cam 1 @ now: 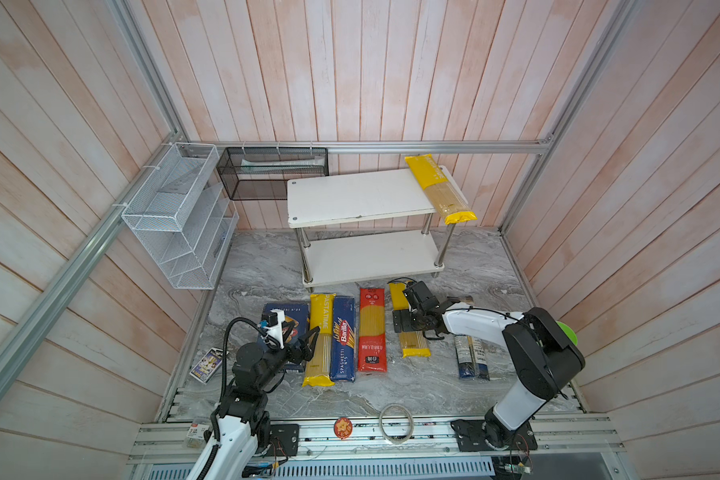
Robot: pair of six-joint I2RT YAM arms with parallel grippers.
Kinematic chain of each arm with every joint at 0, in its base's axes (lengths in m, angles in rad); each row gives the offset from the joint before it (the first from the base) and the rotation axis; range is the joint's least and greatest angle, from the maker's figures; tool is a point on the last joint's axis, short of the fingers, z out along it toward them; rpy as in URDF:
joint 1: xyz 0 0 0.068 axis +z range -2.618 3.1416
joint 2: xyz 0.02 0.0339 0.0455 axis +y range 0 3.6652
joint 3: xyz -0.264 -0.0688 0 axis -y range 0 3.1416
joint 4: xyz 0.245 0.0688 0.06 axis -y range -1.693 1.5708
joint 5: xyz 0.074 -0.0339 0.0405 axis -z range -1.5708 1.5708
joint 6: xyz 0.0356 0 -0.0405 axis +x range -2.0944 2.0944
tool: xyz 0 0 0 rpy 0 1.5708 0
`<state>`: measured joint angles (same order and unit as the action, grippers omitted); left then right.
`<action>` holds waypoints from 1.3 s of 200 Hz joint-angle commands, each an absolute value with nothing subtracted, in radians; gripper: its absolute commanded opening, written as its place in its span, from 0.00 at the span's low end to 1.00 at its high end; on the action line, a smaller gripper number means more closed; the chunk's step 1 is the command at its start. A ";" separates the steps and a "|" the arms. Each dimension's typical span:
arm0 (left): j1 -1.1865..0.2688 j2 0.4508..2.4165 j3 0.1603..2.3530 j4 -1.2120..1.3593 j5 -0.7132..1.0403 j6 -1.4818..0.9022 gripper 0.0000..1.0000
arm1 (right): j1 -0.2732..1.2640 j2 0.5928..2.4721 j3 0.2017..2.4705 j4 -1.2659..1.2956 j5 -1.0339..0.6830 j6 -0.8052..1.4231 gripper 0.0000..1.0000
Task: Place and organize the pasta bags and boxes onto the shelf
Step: 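Close the right gripper on the second yellow PASTATIME bag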
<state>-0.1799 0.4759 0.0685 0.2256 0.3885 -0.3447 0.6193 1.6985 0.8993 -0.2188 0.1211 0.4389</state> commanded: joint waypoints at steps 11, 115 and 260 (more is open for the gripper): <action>-0.183 0.475 0.074 0.253 0.402 -0.346 1.00 | 0.648 1.752 0.918 -0.287 0.191 0.431 0.97; -0.184 0.476 0.075 0.255 0.408 -0.344 1.00 | 0.648 1.725 0.822 -0.208 0.187 0.482 0.80; -0.184 0.478 0.073 0.253 0.405 -0.345 1.00 | 0.648 1.614 0.746 -0.139 0.191 0.511 0.49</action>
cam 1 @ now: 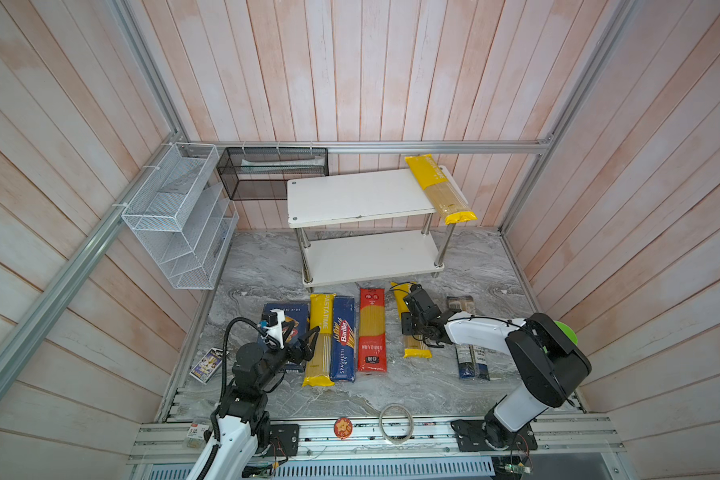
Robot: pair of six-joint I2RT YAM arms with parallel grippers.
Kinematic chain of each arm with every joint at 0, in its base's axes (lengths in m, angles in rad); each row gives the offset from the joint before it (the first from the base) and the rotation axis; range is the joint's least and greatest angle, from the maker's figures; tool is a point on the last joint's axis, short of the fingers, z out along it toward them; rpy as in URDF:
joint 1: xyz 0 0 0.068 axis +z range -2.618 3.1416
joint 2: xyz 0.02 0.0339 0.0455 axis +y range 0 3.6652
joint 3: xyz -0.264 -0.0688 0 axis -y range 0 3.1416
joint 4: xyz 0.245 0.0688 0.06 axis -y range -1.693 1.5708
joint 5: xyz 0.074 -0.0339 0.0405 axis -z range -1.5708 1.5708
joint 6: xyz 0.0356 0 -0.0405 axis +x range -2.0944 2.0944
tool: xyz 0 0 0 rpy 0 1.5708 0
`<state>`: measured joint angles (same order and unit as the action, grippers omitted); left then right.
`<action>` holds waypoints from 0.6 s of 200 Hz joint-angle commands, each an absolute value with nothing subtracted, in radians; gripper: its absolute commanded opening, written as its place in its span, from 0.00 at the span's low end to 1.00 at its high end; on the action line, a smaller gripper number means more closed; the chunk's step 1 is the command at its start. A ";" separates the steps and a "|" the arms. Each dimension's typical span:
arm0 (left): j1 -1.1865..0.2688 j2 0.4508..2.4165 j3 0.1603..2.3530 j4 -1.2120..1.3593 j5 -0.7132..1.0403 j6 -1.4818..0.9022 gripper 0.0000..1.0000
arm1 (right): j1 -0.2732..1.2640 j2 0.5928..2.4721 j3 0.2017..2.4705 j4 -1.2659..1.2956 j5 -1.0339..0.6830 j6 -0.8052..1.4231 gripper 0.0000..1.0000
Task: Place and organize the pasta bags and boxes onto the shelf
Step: 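Close the right gripper on the second yellow PASTATIME bag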
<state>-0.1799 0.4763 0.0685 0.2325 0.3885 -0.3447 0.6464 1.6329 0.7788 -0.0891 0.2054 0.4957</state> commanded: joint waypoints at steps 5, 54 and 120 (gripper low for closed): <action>-0.183 0.477 0.072 0.254 0.405 -0.345 1.00 | 0.648 1.610 0.743 -0.137 0.188 0.511 0.47; -0.184 0.482 0.073 0.258 0.410 -0.344 1.00 | 0.648 1.590 0.732 -0.107 0.175 0.515 0.36; -0.184 0.493 0.075 0.264 0.417 -0.344 1.00 | 0.648 1.540 0.749 -0.101 0.151 0.517 0.18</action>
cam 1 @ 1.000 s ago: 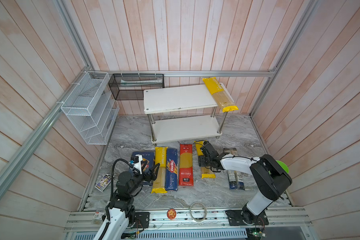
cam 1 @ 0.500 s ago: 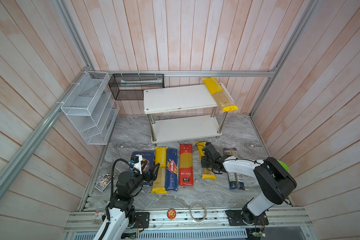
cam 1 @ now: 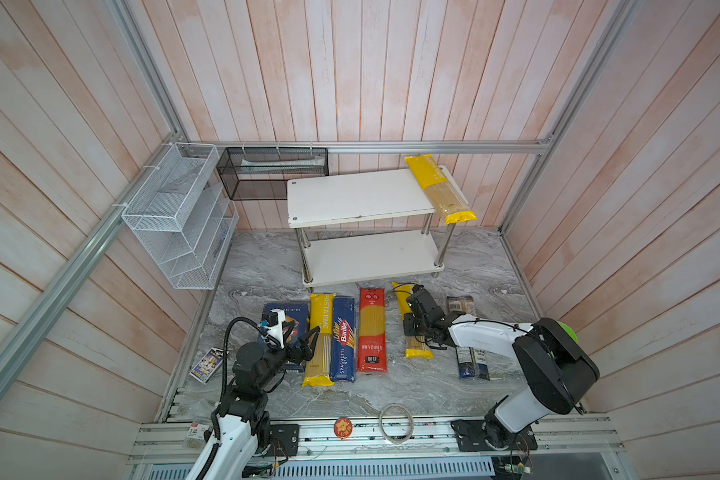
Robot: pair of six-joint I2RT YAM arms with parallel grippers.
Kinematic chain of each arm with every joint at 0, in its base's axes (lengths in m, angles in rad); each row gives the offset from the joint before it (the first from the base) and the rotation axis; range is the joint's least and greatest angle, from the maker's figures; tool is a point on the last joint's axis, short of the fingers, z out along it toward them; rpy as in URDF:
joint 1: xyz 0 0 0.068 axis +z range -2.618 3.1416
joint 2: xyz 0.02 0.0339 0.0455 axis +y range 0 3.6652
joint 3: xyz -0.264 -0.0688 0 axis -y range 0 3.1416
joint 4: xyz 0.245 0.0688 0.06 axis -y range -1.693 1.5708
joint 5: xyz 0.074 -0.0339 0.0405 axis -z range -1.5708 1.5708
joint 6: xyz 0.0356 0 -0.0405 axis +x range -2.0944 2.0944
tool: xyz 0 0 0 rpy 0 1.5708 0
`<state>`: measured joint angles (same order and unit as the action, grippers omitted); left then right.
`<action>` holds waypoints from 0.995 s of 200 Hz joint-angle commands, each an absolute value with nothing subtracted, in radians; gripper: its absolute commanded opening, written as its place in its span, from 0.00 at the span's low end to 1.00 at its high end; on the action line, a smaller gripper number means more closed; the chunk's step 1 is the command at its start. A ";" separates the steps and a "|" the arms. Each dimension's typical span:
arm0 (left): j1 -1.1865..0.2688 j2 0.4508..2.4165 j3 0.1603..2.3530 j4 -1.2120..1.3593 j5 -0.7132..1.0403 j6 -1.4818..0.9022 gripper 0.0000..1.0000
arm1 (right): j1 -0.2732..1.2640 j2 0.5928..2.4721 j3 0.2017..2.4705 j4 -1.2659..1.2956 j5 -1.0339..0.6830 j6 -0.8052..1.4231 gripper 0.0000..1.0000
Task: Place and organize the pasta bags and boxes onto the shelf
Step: 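Close the right gripper on the second yellow PASTATIME bag, then lift the second yellow bag off the table with the right gripper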
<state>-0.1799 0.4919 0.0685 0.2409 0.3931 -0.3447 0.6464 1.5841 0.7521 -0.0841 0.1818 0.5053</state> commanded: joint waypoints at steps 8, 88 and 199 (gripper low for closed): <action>-0.184 0.493 0.075 0.264 0.417 -0.343 1.00 | 0.648 1.531 0.750 -0.098 0.146 0.518 0.18; -0.184 0.484 0.073 0.265 0.426 -0.341 1.00 | 0.649 1.466 0.798 -0.158 0.126 0.514 0.04; -0.184 0.492 0.069 0.275 0.440 -0.338 1.00 | 0.647 1.358 0.834 -0.242 0.037 0.453 0.00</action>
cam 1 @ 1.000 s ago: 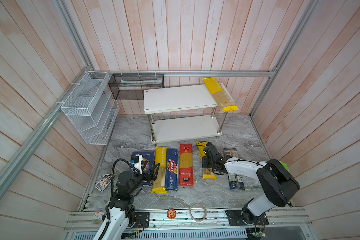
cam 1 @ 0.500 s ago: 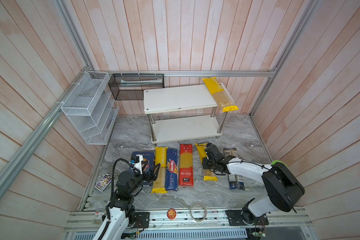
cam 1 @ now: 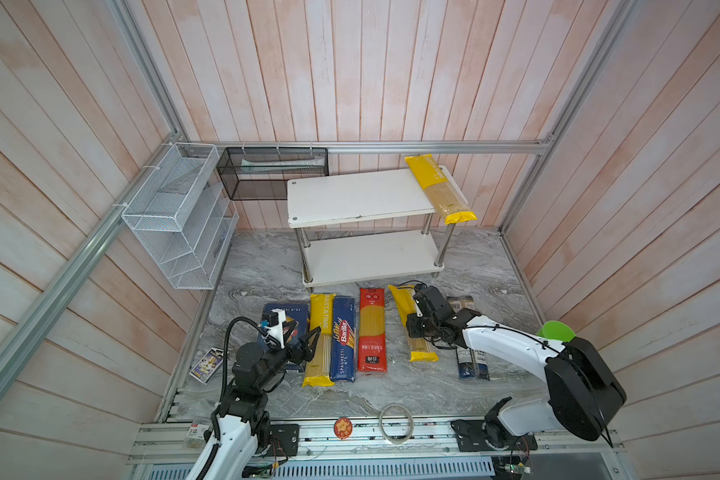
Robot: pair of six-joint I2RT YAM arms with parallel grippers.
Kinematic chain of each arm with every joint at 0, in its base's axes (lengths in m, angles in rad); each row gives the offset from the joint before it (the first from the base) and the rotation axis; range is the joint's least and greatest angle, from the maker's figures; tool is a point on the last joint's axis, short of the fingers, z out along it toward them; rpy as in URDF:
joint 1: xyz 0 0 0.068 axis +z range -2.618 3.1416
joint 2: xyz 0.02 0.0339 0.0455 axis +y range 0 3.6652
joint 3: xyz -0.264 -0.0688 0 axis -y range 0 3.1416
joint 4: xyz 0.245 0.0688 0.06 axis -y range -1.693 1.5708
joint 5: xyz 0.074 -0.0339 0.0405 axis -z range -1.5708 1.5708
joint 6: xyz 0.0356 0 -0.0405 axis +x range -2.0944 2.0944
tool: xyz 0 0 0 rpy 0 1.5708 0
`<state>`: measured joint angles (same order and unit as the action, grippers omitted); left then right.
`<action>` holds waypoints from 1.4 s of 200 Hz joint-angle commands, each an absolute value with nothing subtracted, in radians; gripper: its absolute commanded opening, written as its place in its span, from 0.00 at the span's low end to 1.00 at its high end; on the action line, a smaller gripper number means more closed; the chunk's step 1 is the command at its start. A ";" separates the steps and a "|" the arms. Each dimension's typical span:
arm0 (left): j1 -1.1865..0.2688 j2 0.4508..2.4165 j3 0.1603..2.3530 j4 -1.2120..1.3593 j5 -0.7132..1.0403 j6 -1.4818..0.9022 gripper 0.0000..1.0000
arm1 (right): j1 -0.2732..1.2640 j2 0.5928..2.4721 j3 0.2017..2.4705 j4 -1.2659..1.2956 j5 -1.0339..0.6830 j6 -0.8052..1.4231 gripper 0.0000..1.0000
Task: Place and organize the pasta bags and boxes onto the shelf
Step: 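Lift the second yellow bag off the table with the right gripper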
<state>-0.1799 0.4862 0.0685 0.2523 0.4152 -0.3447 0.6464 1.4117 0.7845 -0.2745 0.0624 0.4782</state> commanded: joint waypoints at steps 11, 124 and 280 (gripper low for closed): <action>-0.183 0.494 0.069 0.283 0.456 -0.338 1.00 | 0.649 1.343 0.831 -0.236 0.029 0.452 0.00; -0.184 0.476 0.060 0.285 0.471 -0.338 1.00 | 0.648 1.199 0.881 -0.266 0.003 0.430 0.00; -0.183 0.474 0.060 0.290 0.477 -0.337 1.00 | 0.648 1.092 1.142 -0.526 -0.006 0.349 0.00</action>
